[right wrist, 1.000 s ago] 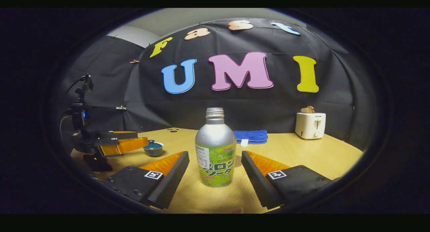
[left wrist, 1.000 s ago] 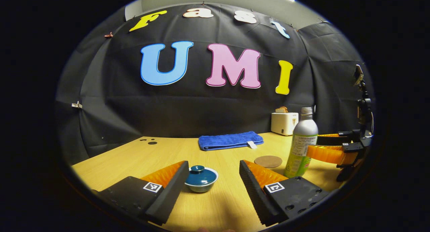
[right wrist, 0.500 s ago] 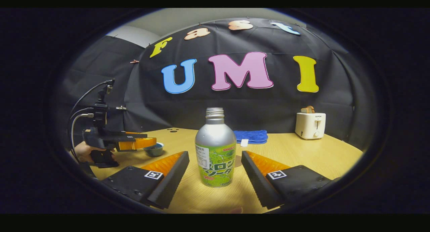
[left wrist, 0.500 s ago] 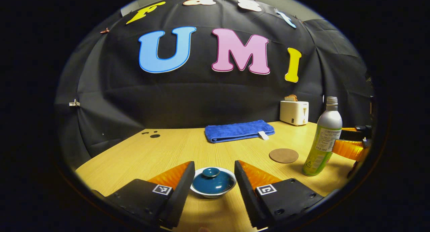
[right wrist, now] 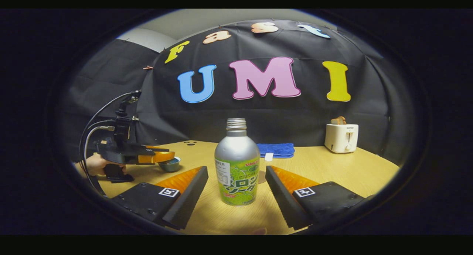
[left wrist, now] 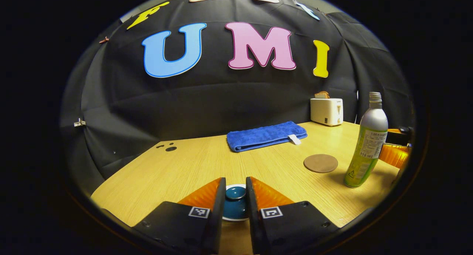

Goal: Open the teacup lid with one hand, grasp the water bottle and pour water into the teacup with the other hand; after pouring, place the water bottle on the coaster and then close the teacup lid.

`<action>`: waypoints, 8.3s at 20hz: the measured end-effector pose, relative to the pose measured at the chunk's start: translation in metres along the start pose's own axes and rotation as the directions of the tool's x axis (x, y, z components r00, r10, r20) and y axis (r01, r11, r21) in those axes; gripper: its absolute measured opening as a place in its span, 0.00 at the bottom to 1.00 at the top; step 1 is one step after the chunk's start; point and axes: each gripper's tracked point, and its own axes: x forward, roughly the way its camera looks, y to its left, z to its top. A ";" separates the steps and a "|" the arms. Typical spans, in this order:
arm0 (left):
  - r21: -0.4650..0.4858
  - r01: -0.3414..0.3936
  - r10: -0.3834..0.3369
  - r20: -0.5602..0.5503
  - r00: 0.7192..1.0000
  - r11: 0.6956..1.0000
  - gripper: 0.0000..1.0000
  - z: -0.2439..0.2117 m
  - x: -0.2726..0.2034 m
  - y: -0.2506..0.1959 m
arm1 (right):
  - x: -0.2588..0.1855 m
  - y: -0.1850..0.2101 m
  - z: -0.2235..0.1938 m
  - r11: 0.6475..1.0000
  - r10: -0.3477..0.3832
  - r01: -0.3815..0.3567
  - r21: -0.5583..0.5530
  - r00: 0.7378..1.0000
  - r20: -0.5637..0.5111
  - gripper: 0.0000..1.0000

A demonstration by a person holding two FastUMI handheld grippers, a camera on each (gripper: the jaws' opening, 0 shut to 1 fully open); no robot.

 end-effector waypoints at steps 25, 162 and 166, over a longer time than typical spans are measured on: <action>-0.264 -0.059 0.112 0.191 0.975 0.963 0.31 0.047 -0.108 0.072 | 0.041 -0.004 0.014 0.985 -0.039 0.034 -0.169 0.999 -0.027 0.79; -0.368 -0.018 0.068 0.124 0.990 0.930 0.31 0.023 -0.099 0.093 | 0.150 -0.034 -0.003 0.969 0.242 -0.237 0.063 0.967 -0.083 0.81; -0.366 -0.010 0.061 0.127 0.990 0.931 0.32 0.024 -0.100 0.090 | 0.148 -0.036 -0.008 0.971 0.236 -0.231 0.066 0.967 -0.093 0.82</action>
